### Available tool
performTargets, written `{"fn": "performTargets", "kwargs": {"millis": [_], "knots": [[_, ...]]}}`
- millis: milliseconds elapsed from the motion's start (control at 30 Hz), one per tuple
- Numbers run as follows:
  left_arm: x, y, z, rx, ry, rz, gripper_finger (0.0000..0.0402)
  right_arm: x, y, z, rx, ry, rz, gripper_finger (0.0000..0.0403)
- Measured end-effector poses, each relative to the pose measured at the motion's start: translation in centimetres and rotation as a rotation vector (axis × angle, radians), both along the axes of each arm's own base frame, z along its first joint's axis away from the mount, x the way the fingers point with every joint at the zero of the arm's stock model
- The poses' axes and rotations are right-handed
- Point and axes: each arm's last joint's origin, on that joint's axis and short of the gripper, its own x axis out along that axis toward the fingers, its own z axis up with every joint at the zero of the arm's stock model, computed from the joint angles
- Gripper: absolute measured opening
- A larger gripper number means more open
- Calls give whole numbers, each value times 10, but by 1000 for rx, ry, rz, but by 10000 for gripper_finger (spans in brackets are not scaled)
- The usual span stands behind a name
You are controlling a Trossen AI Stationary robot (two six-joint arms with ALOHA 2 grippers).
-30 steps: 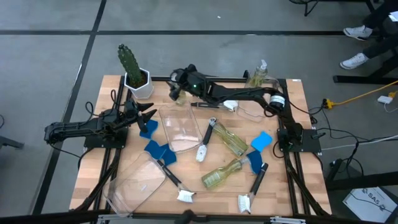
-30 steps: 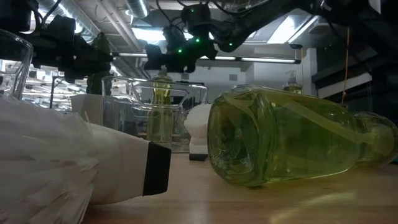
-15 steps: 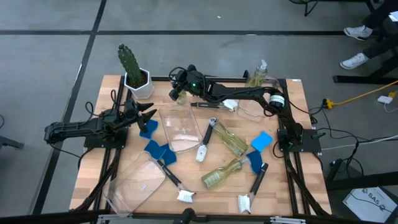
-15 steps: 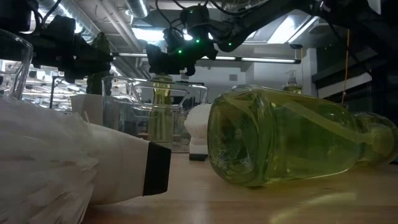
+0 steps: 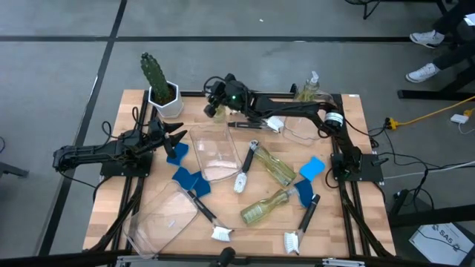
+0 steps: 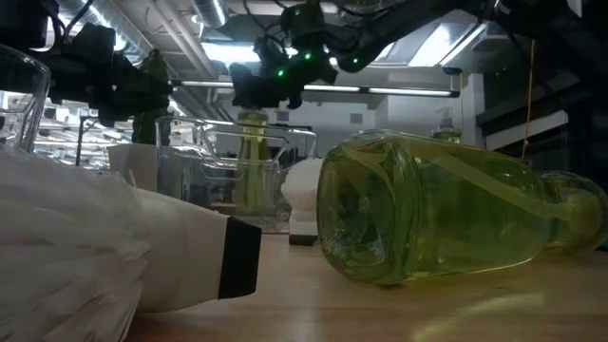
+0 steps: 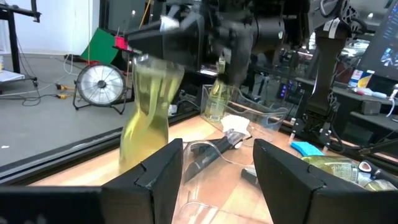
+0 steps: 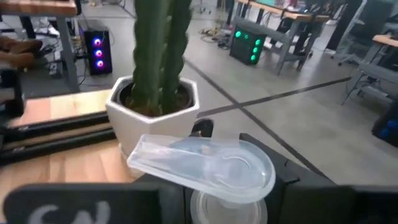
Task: Pick & Place Kitchen Sink Supplies
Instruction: Put the green dish soap into the top right transparent bin
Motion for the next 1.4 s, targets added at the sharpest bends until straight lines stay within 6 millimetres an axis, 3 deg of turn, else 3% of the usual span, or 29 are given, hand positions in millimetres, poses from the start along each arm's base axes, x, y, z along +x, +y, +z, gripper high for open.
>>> {"fn": "performTargets", "kwargs": {"millis": [367, 867, 1200, 1400], "knots": [[0, 0, 0, 0, 0, 0, 191, -24, 4, 53, -33, -102, 1, 100], [0, 0, 0, 0, 0, 0, 189, -72, 25, 130, -72, -222, 53, 100], [0, 0, 0, 0, 0, 0, 190, -103, 50, 154, -33, -112, 87, 100], [0, 0, 0, 0, 0, 0, 190, -114, 53, 166, -60, -120, 87, 100]]}}
